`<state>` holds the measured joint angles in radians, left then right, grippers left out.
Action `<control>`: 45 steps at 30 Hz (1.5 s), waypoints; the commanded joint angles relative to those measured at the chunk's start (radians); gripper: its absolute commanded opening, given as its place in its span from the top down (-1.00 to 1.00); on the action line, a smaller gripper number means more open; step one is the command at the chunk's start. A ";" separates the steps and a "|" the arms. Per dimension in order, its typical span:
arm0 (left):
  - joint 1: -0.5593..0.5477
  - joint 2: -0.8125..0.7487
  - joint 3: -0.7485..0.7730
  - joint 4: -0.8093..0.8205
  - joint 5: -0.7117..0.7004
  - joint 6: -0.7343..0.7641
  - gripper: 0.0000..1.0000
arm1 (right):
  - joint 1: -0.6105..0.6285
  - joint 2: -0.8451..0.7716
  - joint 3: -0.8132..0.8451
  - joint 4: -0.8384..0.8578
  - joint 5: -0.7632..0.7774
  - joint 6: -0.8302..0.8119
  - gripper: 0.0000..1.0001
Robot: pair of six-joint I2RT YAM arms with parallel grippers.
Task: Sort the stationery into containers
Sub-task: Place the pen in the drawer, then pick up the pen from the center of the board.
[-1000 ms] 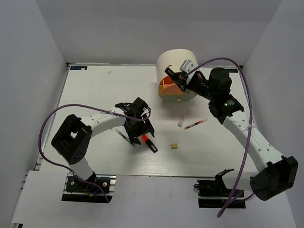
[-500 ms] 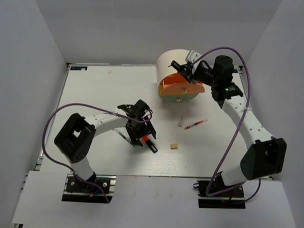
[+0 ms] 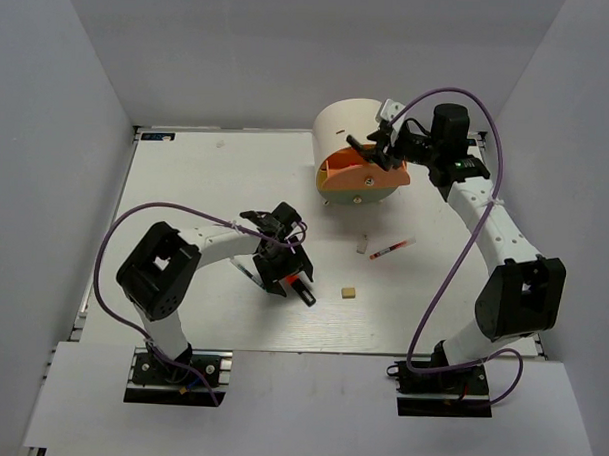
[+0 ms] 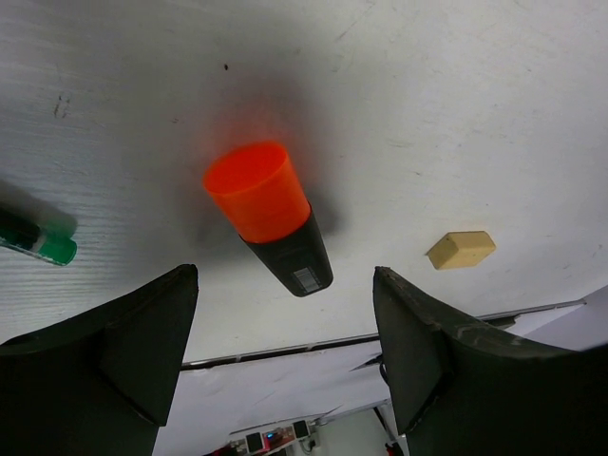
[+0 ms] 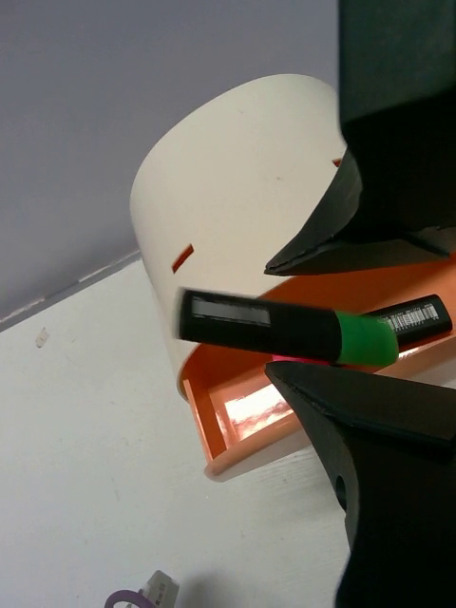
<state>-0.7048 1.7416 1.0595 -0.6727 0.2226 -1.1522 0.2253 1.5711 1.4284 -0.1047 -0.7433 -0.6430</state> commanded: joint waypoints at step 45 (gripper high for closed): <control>-0.024 -0.161 0.269 0.099 -0.195 0.291 0.74 | -0.029 -0.477 -0.707 -0.232 -0.212 0.124 -0.34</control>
<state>-0.7238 1.7031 1.2785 -0.6815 0.0830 -0.9726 0.1921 1.0992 0.7921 -0.3206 -0.9703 -0.5022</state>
